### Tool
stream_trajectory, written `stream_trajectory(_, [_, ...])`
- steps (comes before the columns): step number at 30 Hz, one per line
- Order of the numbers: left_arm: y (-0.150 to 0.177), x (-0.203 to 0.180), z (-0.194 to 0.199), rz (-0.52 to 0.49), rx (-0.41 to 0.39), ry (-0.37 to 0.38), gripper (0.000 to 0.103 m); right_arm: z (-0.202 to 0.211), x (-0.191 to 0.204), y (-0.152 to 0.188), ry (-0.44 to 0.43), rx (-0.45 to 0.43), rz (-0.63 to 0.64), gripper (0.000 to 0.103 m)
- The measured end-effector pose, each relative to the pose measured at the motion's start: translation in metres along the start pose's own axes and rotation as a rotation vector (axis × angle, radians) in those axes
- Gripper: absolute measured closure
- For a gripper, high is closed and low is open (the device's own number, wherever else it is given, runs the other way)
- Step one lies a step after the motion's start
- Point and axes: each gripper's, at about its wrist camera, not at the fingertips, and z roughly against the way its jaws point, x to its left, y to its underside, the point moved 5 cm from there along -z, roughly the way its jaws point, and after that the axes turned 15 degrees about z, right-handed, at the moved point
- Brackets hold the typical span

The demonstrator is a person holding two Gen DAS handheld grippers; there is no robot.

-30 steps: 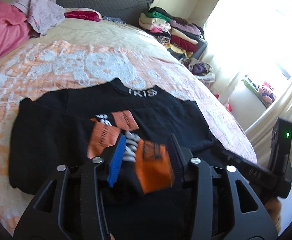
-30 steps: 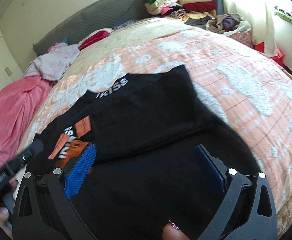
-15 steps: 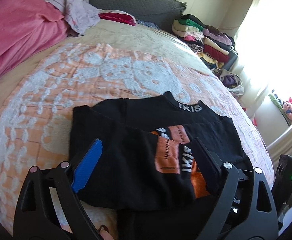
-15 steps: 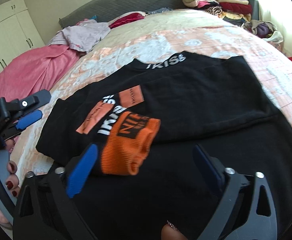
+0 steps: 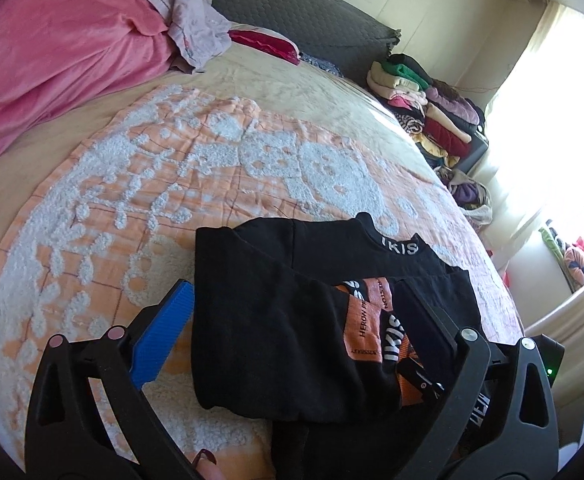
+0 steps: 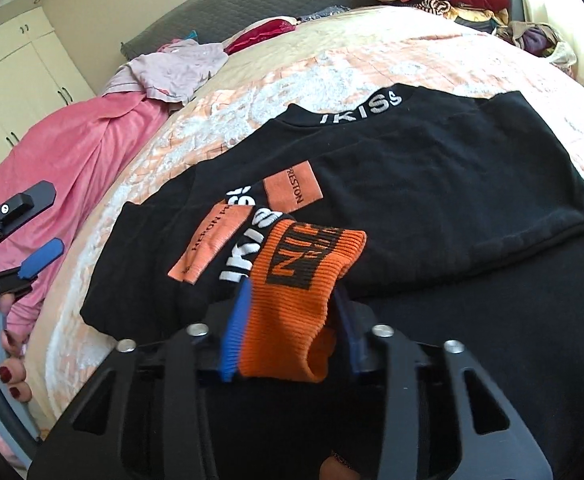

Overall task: Fold small clothes
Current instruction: 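Grasp the orange cuff lying on the body with the right tool, then lift the cuff, lay it flat on the body and open the right tool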

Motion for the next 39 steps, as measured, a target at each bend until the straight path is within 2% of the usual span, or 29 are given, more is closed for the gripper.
stream_trajectory(1, [-0.001,0.002,0.000,0.007,-0.002,0.001,0.010,0.001,0.000,-0.002,0.003,-0.008,0.008,0.085])
stream_trajectory(4, [-0.005,0.007,-0.001,0.026,-0.003,0.000,0.010,0.004,0.006,-0.008,0.018,-0.028,0.064,0.092])
stream_trajectory(16, [-0.010,0.012,0.000,0.057,-0.005,0.017,0.010,0.036,0.013,-0.043,0.083,-0.115,0.225,0.094])
stream_trajectory(21, [-0.012,0.013,0.003,0.065,-0.015,0.027,0.010,0.053,-0.001,-0.061,0.089,-0.164,0.228,0.094])
stream_trajectory(31, [-0.016,0.015,0.002,0.071,-0.024,0.021,0.010,0.076,-0.047,-0.076,0.254,-0.215,0.220,0.095])
stream_trajectory(39, [-0.011,0.015,-0.008,0.060,-0.011,-0.004,0.010,0.079,-0.084,-0.074,0.334,-0.214,0.191,0.095])
